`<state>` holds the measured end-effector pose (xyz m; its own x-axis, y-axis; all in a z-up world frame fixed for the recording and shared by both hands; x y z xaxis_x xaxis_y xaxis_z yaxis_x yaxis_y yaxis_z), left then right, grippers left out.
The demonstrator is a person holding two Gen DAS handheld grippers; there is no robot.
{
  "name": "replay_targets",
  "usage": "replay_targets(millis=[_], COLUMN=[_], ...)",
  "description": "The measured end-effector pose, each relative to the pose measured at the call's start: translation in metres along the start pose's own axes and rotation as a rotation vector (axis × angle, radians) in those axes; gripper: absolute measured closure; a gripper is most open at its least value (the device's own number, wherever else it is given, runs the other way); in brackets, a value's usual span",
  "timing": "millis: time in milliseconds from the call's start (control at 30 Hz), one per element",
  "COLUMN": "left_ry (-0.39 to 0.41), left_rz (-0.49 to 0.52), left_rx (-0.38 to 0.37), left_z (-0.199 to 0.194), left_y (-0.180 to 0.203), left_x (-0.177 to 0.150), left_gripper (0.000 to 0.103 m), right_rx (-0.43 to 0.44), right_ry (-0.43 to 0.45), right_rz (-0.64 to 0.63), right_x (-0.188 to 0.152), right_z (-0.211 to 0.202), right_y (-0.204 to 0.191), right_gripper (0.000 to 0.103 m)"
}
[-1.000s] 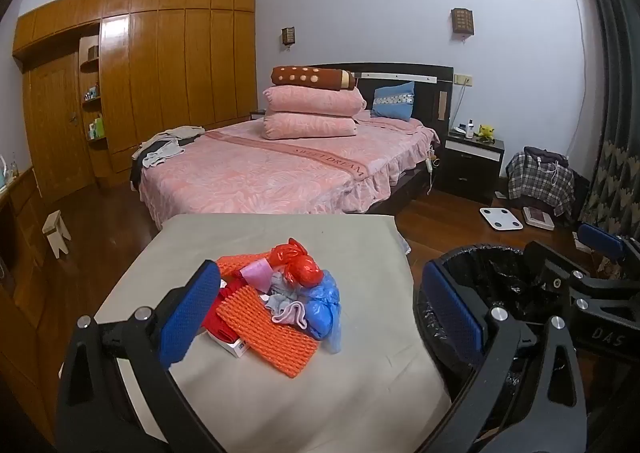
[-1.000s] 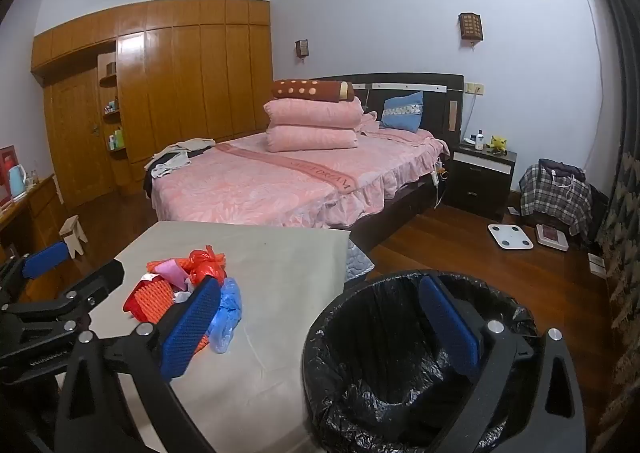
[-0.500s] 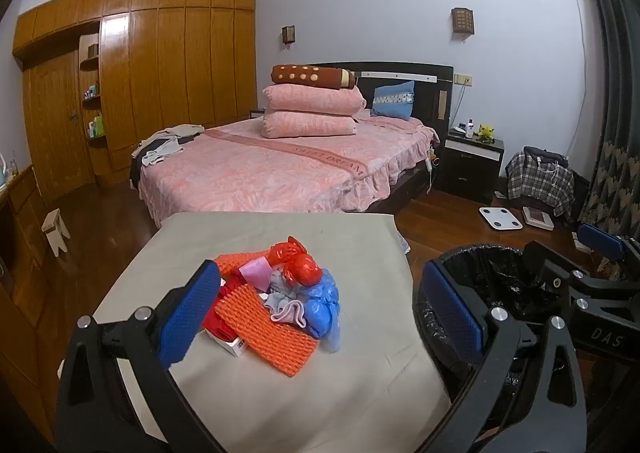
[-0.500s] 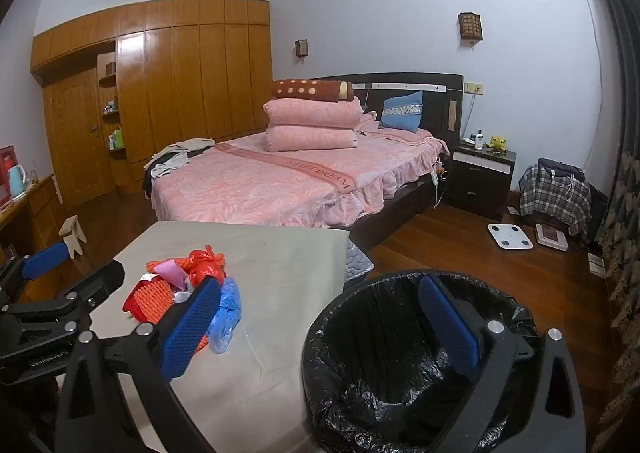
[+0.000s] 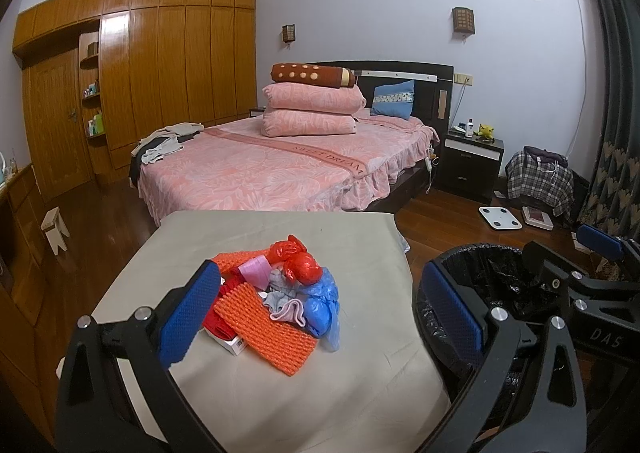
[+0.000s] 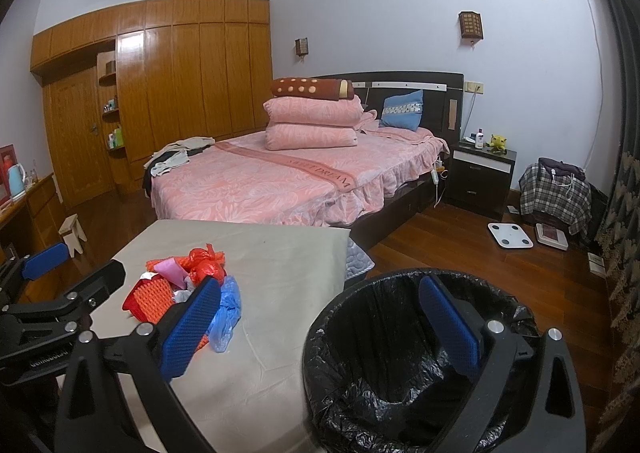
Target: Collect trash
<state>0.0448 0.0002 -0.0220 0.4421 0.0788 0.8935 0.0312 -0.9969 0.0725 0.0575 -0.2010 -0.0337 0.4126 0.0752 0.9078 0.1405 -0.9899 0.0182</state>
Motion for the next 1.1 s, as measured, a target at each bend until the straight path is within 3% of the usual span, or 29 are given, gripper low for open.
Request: replay_targets(millis=[1100], left_ry=[-0.007], left_rz=[-0.003], left_rx=[-0.003], left_z=[0.0026], left_y=[0.0033], left_x=[-0.0058], left_gripper=[0.005], right_rx=[0.001], right_ry=[-0.007], right_rz=[0.001], right_x=[-0.0001], right_z=[0.0037], right_y=[-0.0005], right_gripper=[0.006])
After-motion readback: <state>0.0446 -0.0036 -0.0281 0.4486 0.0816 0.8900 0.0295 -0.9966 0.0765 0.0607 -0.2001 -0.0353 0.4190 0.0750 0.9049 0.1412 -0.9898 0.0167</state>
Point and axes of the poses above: each gripper's, at about its wrist camera, not at the fingertips, and z roughly the way its jaws point, y to its right, x to its top, the point moved 5 cm from there along z, roughly the way its jaws point, and after that the axes turned 6 degrees about -z, right-handed, at the moved point
